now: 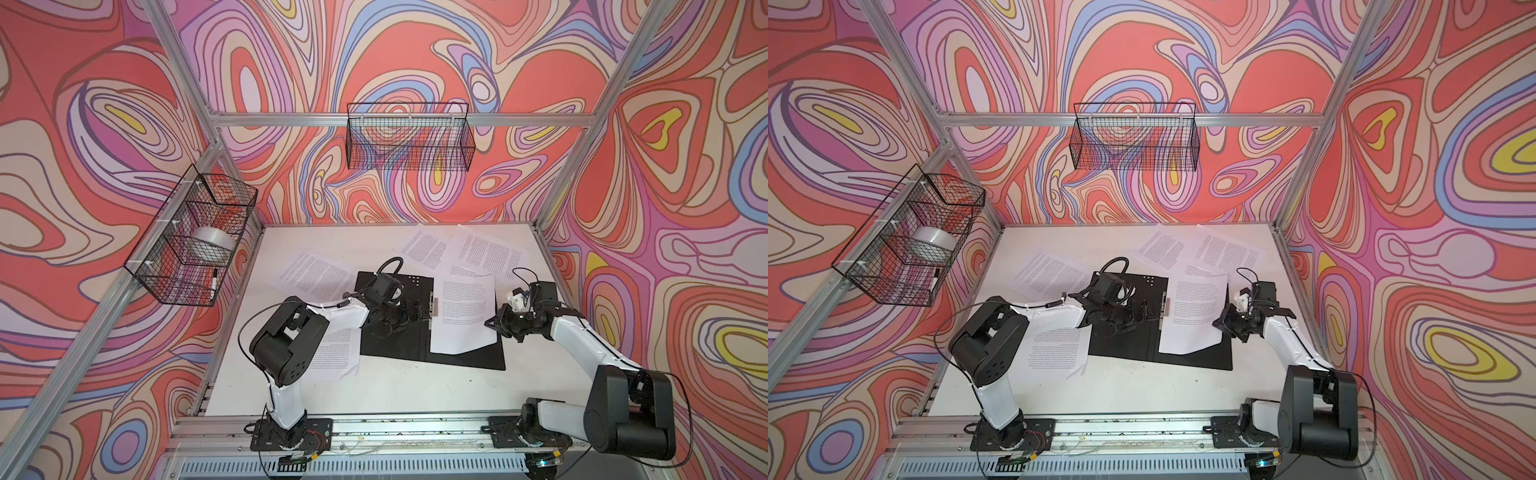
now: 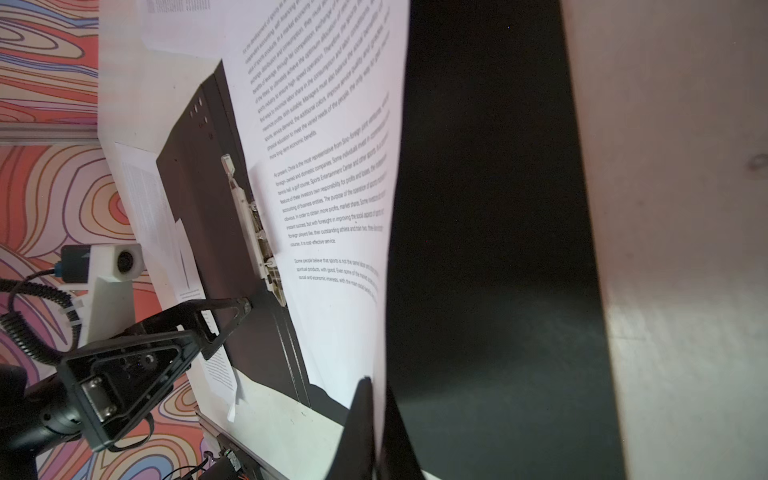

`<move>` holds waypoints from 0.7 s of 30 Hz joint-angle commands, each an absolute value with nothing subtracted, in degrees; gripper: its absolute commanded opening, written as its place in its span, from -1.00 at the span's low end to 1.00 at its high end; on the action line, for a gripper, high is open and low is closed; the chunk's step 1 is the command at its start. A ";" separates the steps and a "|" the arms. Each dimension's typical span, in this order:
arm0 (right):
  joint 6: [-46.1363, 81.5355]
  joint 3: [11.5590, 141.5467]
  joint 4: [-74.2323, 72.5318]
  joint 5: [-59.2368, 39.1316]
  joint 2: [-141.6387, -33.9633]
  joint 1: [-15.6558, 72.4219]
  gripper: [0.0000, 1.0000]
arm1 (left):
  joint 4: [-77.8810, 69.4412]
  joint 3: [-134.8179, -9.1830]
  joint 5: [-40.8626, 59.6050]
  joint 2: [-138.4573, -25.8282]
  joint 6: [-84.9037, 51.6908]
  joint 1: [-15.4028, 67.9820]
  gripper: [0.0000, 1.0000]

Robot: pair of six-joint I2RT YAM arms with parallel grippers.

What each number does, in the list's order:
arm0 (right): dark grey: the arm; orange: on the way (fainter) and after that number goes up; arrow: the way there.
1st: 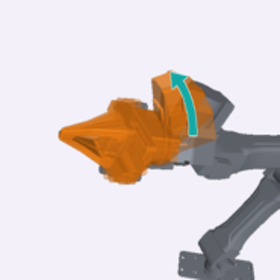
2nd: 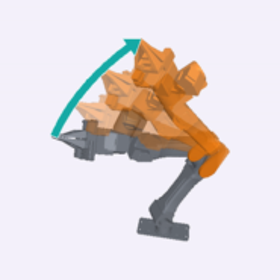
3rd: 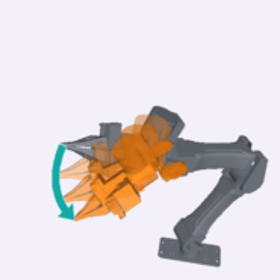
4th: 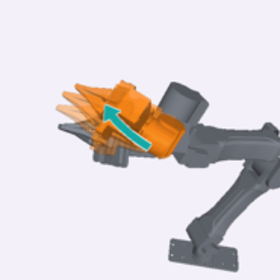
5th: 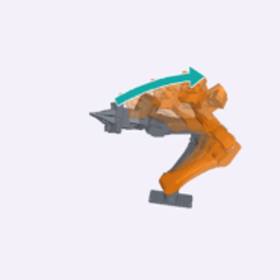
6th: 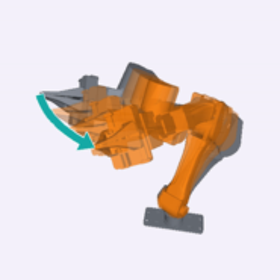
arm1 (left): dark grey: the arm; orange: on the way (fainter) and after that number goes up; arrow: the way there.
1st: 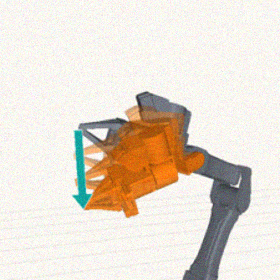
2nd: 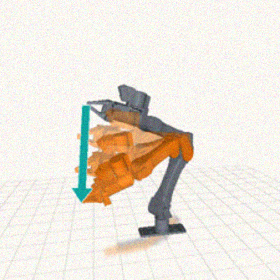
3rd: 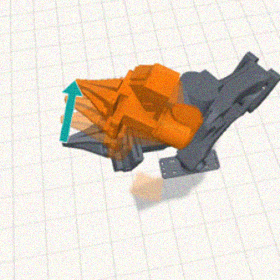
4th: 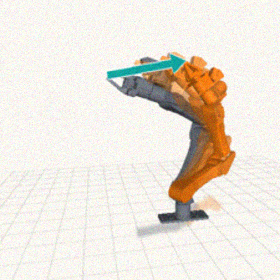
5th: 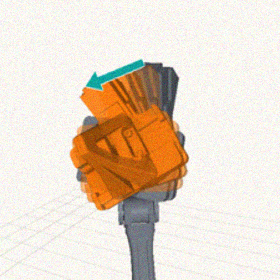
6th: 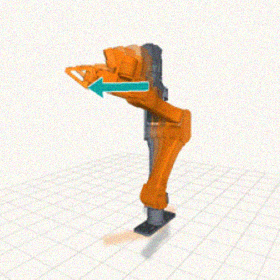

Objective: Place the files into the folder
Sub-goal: 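Hold the papers flat under the clip with the right gripper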

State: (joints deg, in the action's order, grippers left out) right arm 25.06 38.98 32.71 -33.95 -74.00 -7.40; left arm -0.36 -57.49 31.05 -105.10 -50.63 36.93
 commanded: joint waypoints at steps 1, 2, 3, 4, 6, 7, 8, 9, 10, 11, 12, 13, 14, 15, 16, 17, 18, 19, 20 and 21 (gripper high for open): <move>24.20 38.79 31.96 -32.17 -75.48 -5.54 -1.00 | 6.43 -53.04 25.91 -108.54 -51.47 34.71 1.00; 24.14 39.05 31.95 -32.00 -75.84 -5.00 -1.00 | 6.00 -52.62 26.06 -108.60 -51.80 34.27 1.00; 23.98 39.35 31.94 -31.63 -76.43 -4.31 -1.00 | 5.89 -52.27 26.16 -108.72 -52.04 33.66 1.00; 23.74 39.76 31.79 -31.35 -76.96 -3.63 -1.00 | 5.77 -51.90 25.88 -108.73 -52.03 33.14 1.00; 23.56 40.47 31.49 -30.82 -77.85 -2.44 -1.00 | 5.68 -51.14 25.56 -108.68 -52.03 31.94 1.00; 23.40 40.88 31.17 -30.63 -78.43 -1.85 -1.00 | 5.57 -50.68 25.54 -108.56 -52.03 31.24 1.00; 23.10 41.19 30.90 -30.61 -79.01 -1.47 -1.00 | 5.44 -50.20 25.55 -108.32 -52.11 30.69 1.00; 22.98 41.62 30.57 -30.54 -79.66 -1.16 -1.00 | 5.32 -49.63 25.45 -107.83 -52.12 30.05 1.00; 22.93 41.90 30.23 -30.70 -80.27 -0.91 -1.00 | 5.35 -49.24 25.23 -107.42 -52.08 29.59 1.00; 22.86 41.99 29.40 -31.14 -80.82 -0.77 -1.00 | 5.40 -48.82 24.98 -106.95 -51.88 29.18 1.00; 22.57 42.34 28.76 -31.20 -81.51 -0.48 -1.00 | 5.75 -48.57 24.70 -106.59 -51.62 28.82 1.00; 22.10 42.80 28.53 -31.02 -82.17 -0.20 -1.00 | 5.97 -48.31 24.40 -106.33 -51.51 28.51 1.00; 21.74 43.46 28.33 -31.02 -82.98 -0.02 -1.00 | 6.00 -47.92 24.22 -106.12 -51.50 28.10 1.00; 21.41 44.16 28.16 -31.28 -83.75 0.00 -1.00 | 5.54 -47.37 24.42 -106.08 -51.67 27.61 1.00; 21.22 44.73 28.31 -31.44 -84.35 0.00 -1.00 | 5.29 -47.03 24.75 -106.08 -51.76 27.25 1.00; 21.26 45.36 28.83 -31.32 -84.67 0.05 -1.00 | 5.00 -46.76 25.14 -105.95 -51.85 26.62 1.00; 21.35 45.59 29.56 -31.08 -84.54 0.05 -1.00 | 5.05 -46.57 25.14 -105.74 -51.78 26.43 1.00; 21.49 45.66 30.33 -30.46 -84.12 0.00 -1.00 | 5.32 -46.54 24.93 -105.49 -51.56 26.39 1.00; 21.96 45.47 31.74 -29.06 -83.22 0.00 -1.00 | 5.47 -46.61 24.68 -105.30 -51.25 26.37 1.00; 22.63 44.81 32.55 -27.95 -82.10 0.00 -1.00 | 5.61 -46.73 24.55 -105.20 -51.02 26.39 1.00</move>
